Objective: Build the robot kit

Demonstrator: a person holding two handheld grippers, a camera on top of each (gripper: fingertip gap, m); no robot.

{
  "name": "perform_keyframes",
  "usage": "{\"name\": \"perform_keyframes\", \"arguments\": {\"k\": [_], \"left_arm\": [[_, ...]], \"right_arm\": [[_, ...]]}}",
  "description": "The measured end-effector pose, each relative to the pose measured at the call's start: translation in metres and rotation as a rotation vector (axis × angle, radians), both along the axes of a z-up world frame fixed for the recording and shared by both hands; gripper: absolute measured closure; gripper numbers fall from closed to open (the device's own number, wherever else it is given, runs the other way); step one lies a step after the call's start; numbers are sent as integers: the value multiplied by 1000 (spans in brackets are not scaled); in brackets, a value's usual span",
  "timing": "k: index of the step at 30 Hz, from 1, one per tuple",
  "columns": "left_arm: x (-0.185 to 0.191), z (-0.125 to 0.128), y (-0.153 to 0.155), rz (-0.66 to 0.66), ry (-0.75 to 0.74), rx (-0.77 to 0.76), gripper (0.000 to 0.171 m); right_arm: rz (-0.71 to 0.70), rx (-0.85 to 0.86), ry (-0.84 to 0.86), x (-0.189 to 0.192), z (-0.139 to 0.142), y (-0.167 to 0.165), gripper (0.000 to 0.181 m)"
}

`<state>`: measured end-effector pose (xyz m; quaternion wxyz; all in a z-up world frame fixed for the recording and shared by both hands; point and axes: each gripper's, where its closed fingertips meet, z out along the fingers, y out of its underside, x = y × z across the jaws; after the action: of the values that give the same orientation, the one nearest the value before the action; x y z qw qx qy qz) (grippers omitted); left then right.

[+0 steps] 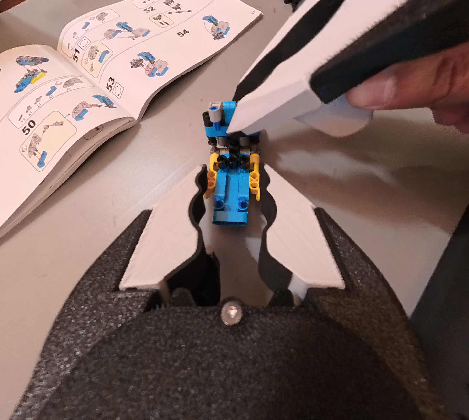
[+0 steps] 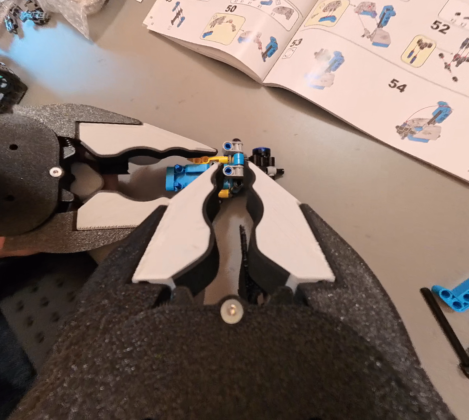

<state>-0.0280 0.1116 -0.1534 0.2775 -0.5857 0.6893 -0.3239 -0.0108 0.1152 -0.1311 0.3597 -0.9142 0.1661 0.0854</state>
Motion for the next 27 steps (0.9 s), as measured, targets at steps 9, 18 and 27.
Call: {"name": "perform_keyframes", "arguments": {"k": [9, 18, 27], "left_arm": [[-1, -1, 0, -4, 3, 17, 130], [-4, -2, -1, -10, 16, -25, 130], [-5, -4, -1, -16, 30, -34, 130]], "right_arm": [[-8, 73, -80, -2, 0, -3, 166], [30, -12, -60, -4, 0, -6, 166], [25, -34, -105, -8, 1, -6, 166]]}}
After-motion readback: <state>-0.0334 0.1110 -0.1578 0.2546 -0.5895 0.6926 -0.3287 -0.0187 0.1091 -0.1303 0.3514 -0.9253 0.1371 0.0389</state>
